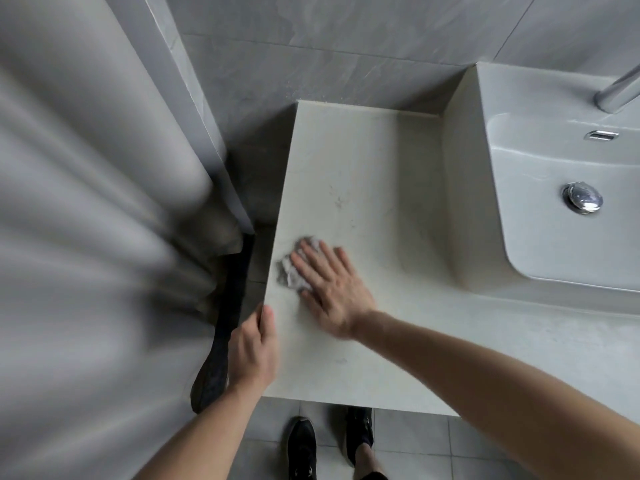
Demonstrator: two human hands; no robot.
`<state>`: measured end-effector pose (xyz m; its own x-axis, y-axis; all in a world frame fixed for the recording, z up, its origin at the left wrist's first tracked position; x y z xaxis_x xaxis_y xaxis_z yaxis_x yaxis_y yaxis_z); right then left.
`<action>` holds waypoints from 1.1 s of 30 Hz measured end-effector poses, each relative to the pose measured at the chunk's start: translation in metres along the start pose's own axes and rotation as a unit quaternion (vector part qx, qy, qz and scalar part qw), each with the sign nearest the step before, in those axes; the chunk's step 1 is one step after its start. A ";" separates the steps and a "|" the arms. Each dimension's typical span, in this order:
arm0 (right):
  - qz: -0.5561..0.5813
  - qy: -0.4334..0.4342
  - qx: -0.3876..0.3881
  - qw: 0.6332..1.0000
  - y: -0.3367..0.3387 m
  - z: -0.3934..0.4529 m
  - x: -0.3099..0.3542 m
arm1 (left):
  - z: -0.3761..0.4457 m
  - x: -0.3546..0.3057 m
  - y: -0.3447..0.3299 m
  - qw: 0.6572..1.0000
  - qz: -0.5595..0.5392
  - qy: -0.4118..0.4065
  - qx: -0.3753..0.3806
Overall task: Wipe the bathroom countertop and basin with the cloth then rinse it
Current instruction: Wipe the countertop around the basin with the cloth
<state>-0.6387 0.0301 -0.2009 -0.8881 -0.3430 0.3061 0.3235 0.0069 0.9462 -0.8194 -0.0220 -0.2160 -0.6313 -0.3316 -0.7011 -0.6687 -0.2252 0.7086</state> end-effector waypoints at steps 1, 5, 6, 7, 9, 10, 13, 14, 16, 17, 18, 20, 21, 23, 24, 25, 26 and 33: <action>0.002 0.026 0.017 1.000 0.001 -0.018 0.009 | 0.000 -0.001 0.000 1.000 0.001 0.001 -0.003; 0.012 0.081 0.085 0.993 0.008 -0.088 0.027 | -0.001 -0.002 0.001 1.000 0.001 0.008 0.002; 0.013 0.090 0.097 0.991 0.009 -0.097 0.025 | -0.001 -0.003 0.001 1.000 0.000 0.007 0.000; 0.015 0.101 0.104 0.989 0.011 -0.099 0.022 | -0.001 -0.004 0.002 1.000 0.000 0.004 -0.002; 0.012 0.114 0.102 0.988 0.013 -0.087 0.009 | -0.001 -0.007 0.003 1.000 -0.003 0.000 -0.003; 0.005 0.106 0.093 0.990 0.013 -0.073 -0.001 | -0.001 -0.007 0.003 1.000 -0.005 -0.002 -0.003; -0.026 0.030 0.033 0.999 0.014 -0.014 -0.042 | -0.002 -0.006 0.004 1.000 -0.008 -0.007 -0.002; -0.034 -0.003 0.020 0.999 0.014 0.009 -0.055 | -0.002 -0.007 0.004 1.000 -0.007 -0.007 0.001; -0.034 -0.071 0.002 0.997 0.014 0.050 -0.073 | -0.003 -0.010 0.005 1.000 -0.003 0.003 0.003; -0.031 -0.101 -0.012 0.994 0.014 0.068 -0.075 | -0.003 -0.010 0.005 1.000 0.001 0.009 0.004; -0.031 -0.128 -0.025 0.991 0.012 0.082 -0.073 | -0.003 -0.010 0.006 1.000 0.006 0.012 0.005; -0.034 -0.148 -0.038 0.988 0.006 0.096 -0.063 | -0.003 -0.010 0.006 1.000 0.007 0.011 0.005; -0.033 -0.133 -0.040 0.990 0.003 0.095 -0.054 | -0.003 -0.011 0.006 1.000 0.005 0.008 0.004; -0.025 -0.070 -0.032 0.997 -0.002 0.080 -0.035 | -0.003 -0.010 0.005 1.000 -0.002 0.006 0.006; -0.016 -0.041 -0.023 0.999 -0.004 0.067 -0.027 | -0.003 -0.011 0.005 1.000 -0.004 0.008 0.005; -0.007 -0.019 -0.014 1.000 -0.006 0.051 -0.019 | -0.003 -0.011 0.005 1.000 -0.003 0.008 0.002; -0.001 -0.003 -0.007 1.000 -0.006 0.034 -0.011 | -0.003 -0.010 0.005 1.000 -0.001 0.006 0.000; 0.001 0.028 0.036 0.999 0.013 -0.108 0.019 | -0.001 0.000 -0.001 1.000 0.020 0.016 -0.003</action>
<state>-0.6162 -0.0782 -0.1939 -0.8668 -0.3951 0.3042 0.2997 0.0747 0.9511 -0.8184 -0.0229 -0.2166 -0.6446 -0.3706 -0.6687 -0.6403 -0.2162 0.7371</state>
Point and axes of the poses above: each hand's wrist, its own z-axis towards the middle knuckle, its own y-axis out of the back of the hand, x = y × z, the point moved 3 cm from there along z, towards the middle knuckle, and after that the axes turned 15 degrees about -x, right-handed, at the moved point
